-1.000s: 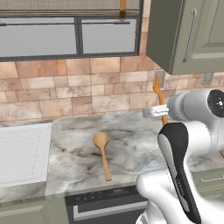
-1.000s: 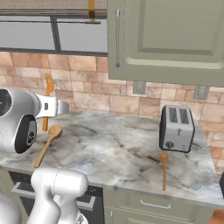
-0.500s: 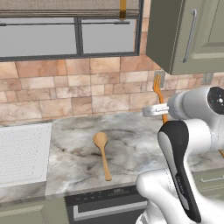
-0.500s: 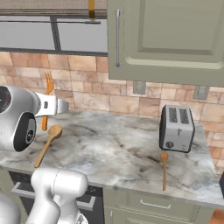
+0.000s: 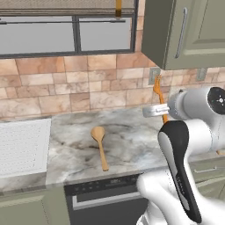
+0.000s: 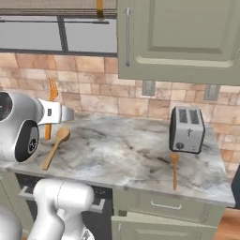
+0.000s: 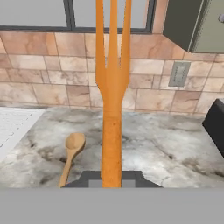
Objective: Organize the utensils by type. Pick up the wooden spoons from the counter and place them in the open cabinet. Then pick up the metallic utensils from the counter and place them in the open drawer.
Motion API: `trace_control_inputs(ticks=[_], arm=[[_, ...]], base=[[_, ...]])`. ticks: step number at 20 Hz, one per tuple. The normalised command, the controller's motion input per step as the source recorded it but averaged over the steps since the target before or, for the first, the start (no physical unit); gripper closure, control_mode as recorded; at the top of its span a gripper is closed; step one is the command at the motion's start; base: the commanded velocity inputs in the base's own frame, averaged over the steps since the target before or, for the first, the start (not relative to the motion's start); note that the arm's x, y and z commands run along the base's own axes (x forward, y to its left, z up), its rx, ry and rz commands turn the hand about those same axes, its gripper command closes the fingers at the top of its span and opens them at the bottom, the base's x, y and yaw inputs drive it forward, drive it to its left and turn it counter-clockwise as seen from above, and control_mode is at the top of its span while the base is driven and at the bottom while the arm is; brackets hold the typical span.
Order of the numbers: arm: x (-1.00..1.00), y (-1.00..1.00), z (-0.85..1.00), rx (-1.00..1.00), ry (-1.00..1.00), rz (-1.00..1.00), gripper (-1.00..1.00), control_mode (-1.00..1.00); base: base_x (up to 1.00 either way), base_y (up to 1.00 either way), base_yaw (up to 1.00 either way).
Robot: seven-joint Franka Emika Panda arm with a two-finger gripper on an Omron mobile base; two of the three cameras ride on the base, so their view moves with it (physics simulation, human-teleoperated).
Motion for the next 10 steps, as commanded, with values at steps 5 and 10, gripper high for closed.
trace_control_inputs(ticks=[5, 10], arm=[[0.00, 0.00, 0.00, 0.00, 0.00, 0.00, 1.00, 1.00], [0.00, 0.00, 0.00, 0.00, 0.00, 0.00, 1.00, 1.00]], base=[[-0.30, 0.13, -0.10], [-0.20, 0.23, -0.17]])
